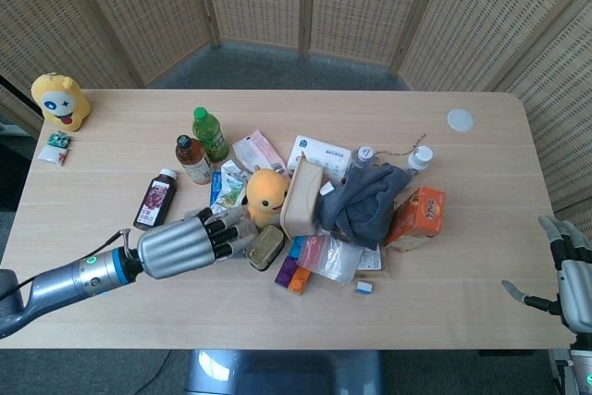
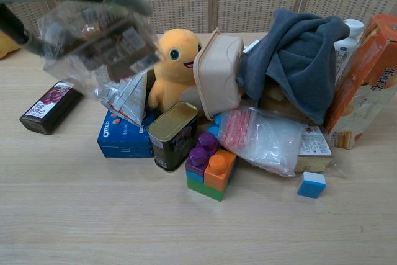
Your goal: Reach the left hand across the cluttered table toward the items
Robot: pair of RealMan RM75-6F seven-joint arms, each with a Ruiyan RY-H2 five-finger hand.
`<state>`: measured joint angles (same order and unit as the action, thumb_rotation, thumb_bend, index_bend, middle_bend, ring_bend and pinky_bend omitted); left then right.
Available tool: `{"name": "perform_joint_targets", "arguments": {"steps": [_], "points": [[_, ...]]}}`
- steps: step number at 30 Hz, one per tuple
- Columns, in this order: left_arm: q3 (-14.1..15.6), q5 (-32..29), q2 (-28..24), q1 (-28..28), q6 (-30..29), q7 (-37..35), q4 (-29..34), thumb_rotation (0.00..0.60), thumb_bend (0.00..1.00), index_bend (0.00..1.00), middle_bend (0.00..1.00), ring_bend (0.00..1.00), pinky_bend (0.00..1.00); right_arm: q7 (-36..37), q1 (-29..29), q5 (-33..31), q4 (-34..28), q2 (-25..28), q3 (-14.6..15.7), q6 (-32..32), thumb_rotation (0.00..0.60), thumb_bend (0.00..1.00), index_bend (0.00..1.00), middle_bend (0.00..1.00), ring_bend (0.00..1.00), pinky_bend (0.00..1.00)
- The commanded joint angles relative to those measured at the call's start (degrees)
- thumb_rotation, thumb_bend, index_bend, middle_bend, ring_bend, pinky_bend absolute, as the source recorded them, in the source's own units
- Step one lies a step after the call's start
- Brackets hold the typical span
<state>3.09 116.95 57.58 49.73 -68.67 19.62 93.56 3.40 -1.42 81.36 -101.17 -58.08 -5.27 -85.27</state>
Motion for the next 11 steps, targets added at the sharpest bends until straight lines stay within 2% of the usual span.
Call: {"name": "perform_joint_targets", "arguments": {"steps": [1, 5, 11], "points": [[-2.52, -2.21, -0.94, -0.55, -1.61, 0.44, 1.19, 0.6, 0.0, 0.39, 0.48, 0.66, 0.65, 0.04, 0.03, -0.05, -0.02, 0.04, -0.02, -0.03, 0.499, 0.0, 0.0, 0.0, 0.0, 0.0], [-4.28, -3.22, -1.15, -0.64, -1.96, 0.56, 1.35, 0.6, 0.0, 0.39, 0.46, 0.65, 0.64, 0.13, 0.02, -0.21, -0.01, 0.08, -0.11, -0.01, 0.5, 0.0, 0.0, 0.0, 0.0, 0.0], [-5.1, -2.36, -1.18, -0.78, -1.85, 1.12, 1.87, 0.6, 0.0, 0.39, 0.43, 0.65, 0.63, 0.21, -0.06, -0.37, 0.13, 0.05, -0.15, 0.22, 0.501, 0.0, 0.0, 0.0, 0.0, 0.0]]}}
